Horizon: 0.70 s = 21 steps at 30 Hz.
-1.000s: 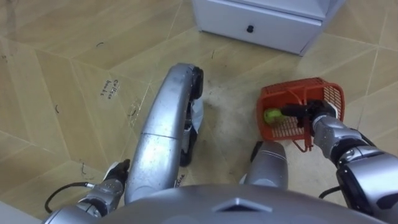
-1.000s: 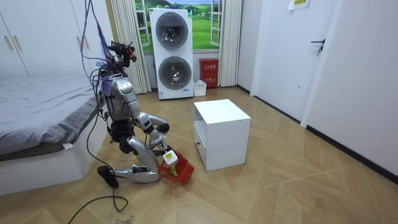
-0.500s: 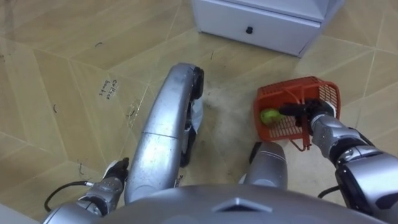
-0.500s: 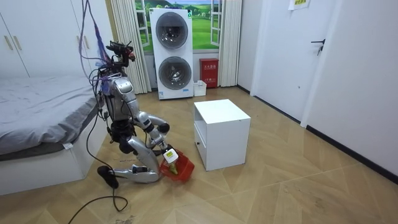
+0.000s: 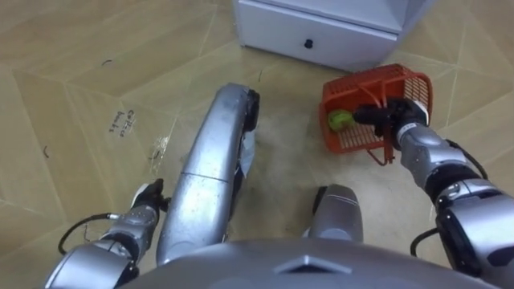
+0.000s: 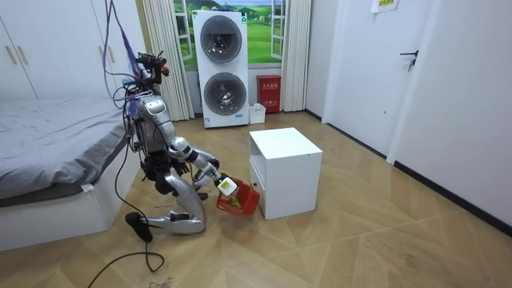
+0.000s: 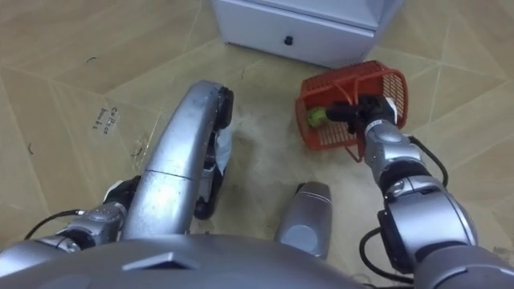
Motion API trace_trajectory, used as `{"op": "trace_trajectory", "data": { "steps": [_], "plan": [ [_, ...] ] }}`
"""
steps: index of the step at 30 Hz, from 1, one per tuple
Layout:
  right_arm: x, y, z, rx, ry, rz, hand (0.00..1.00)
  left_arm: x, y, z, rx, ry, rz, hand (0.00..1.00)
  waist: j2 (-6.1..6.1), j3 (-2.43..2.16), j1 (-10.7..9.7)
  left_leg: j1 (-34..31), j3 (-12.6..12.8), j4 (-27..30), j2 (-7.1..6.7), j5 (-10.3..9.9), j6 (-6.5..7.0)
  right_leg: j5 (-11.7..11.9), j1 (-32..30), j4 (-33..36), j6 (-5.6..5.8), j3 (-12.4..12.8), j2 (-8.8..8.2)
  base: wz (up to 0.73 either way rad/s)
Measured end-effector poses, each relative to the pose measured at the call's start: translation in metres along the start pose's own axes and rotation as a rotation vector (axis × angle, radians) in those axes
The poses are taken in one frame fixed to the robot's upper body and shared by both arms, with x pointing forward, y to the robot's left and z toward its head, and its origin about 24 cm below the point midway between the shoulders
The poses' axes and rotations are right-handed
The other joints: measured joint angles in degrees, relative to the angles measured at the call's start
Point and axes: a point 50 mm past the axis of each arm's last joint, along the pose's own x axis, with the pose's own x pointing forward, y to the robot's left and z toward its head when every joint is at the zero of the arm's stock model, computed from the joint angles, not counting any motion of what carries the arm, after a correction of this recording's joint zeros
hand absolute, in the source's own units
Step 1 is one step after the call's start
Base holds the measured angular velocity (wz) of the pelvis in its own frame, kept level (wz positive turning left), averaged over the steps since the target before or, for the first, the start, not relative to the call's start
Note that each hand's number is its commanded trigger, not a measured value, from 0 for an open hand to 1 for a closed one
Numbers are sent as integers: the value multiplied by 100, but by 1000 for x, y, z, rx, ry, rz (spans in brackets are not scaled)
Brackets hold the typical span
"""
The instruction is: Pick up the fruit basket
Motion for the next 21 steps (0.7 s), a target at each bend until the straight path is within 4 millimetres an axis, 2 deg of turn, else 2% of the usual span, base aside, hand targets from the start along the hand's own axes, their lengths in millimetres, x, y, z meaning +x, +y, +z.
{"op": "trace_trajectory", "data": {
  "steps": [3, 4, 5, 6, 8, 10, 11, 12, 13, 14, 15, 16, 17, 18, 19, 21],
  "plan": [
    [0, 3, 8, -4, -13, 13, 100, 0, 0, 1, -2, -1, 4, 0, 28, -12, -86, 60, 6, -79, 14, -26, 60, -12, -3, -208, 18, 13, 31, -6],
    [1, 4, 11, -10, -19, 16, 100, 0, 1, 3, -1, -5, 5, 0, 49, -23, -127, 100, 3, -189, 34, -27, 79, -26, -35, -384, 39, 35, 104, -15],
    [1, 5, 16, -33, -28, 17, 100, 1, 3, 8, -2, -16, 8, 0, 57, -27, -140, 147, 8, -345, 85, -17, 102, -47, -119, -596, 65, 82, 163, -34],
    [2, 8, 24, -50, -47, 22, 100, 2, 5, 12, -9, -24, 14, 0, 93, -38, -127, 192, 4, -536, 204, 4, 138, -52, -244, -871, 70, 92, 194, -42],
    [3, 11, 38, -52, -78, 29, 100, 2, 8, 16, -27, -25, 22, 0, 135, -37, -125, 345, -9, -818, 343, 60, 192, -72, -326, -1351, 94, 91, 192, -61],
    [3, 15, 47, -51, -100, 38, 100, 3, 12, 18, -47, -22, 30, 0, 137, -35, -118, 513, -75, -981, 386, 323, 349, -75, -228, -1940, 96, 91, 217, -73],
    [3, 21, 53, -62, -114, 51, 100, 3, 17, 17, -55, -17, 37, 0, 131, -9, -55, 525, -72, -854, 545, 833, 454, -71, -54, -2371, 101, 95, 250, -73],
    [3, 23, 55, -68, -119, 57, 100, 3, 19, 16, -54, -15, 37, 0, 137, 47, -13, 463, 15, -818, 523, 1040, 425, -71, 135, -2598, 103, 71, 270, -44],
    [3, 12, 56, -76, -115, 33, 100, 3, 20, 24, -54, -35, 23, 0, 135, 34, -67, 449, 359, -1743, 389, 954, 542, -84, 416, -3008, 129, 15, 233, 27],
    [3, 0, 60, -70, -116, 3, 100, 3, 21, 36, -56, -77, 14, 0, 98, -35, -123, 556, 604, -2219, 442, 804, 764, -86, 500, -3342, 138, 26, 268, 44],
    [2, -4, 69, -49, -138, -6, 100, 4, 21, 47, -59, -107, 17, 0, 79, -45, -30, 646, 700, -2477, 503, 777, 847, -10, 475, -3769, 268, 73, 330, 15],
    [1, -2, 73, -48, -155, 0, 100, 4, 21, 48, -64, -107, 17, 0, 77, -47, 31, 732, 703, -2668, 524, 780, 853, 24, 489, -4112, 285, 78, 321, -42],
    [0, 4, 79, -64, -185, 27, 100, 4, 23, 51, -76, -108, 19, 0, 62, -57, 57, 958, 705, -3071, 538, 834, 840, 96, 591, -4756, 306, 8, 258, -59],
    [-2, 9, 84, -79, -211, 55, 100, 3, 24, 52, -98, -110, 22, 0, 52, -63, 57, 1260, 708, -3517, 513, 918, 831, 124, 722, -5387, 316, -144, 146, -55],
    [-3, 11, 86, -85, -222, 64, 100, 3, 25, 52, -110, -108, 25, 0, 53, -63, 63, 1420, 708, -3717, 509, 953, 817, 125, 760, -5653, 318, -220, 107, -55],
    [-4, 18, 87, -104, -235, 92, 100, 3, 29, 41, -156, -79, 38, 0, 48, -64, 74, 2081, 621, -4386, 502, 1135, 754, 158, 881, -6600, 323, -319, 102, -71]
  ]
}}
